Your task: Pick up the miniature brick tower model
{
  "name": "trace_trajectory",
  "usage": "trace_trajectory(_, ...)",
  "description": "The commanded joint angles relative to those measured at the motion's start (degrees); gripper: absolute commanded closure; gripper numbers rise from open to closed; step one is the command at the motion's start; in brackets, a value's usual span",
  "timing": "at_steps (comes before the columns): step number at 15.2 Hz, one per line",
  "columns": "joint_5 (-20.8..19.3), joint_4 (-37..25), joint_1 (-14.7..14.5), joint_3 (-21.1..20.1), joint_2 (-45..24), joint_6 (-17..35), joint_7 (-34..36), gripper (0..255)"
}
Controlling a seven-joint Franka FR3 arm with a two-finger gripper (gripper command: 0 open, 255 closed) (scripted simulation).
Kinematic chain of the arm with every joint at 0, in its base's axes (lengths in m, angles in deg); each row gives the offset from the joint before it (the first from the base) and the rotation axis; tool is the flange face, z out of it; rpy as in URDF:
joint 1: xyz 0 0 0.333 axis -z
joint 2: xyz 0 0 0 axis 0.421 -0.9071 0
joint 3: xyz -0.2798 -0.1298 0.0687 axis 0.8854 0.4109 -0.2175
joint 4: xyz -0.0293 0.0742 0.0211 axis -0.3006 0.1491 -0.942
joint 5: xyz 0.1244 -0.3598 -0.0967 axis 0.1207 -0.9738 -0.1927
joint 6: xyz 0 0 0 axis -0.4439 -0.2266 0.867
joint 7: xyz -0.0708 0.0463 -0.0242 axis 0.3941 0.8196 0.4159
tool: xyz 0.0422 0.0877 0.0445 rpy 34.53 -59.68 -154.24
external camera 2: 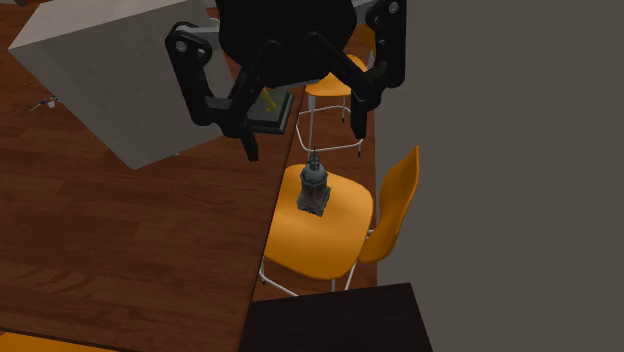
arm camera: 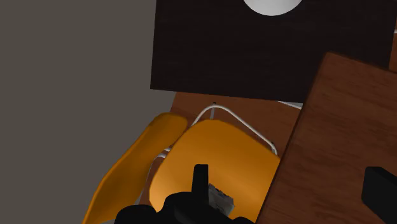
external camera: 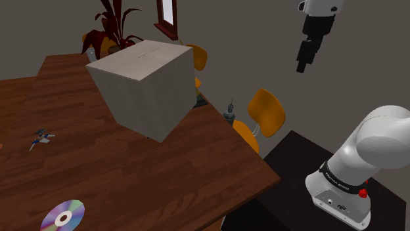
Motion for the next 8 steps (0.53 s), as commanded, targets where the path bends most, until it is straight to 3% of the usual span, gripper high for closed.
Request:
trace_trajectory(1, 0.00, 0.00, 0.00, 0.00, 0.00, 0.00, 0.00, 0)
trace_trajectory(8, -1.10, -1.29, -0.18, 2.27, -14.25, 10.08, -3.17, 0)
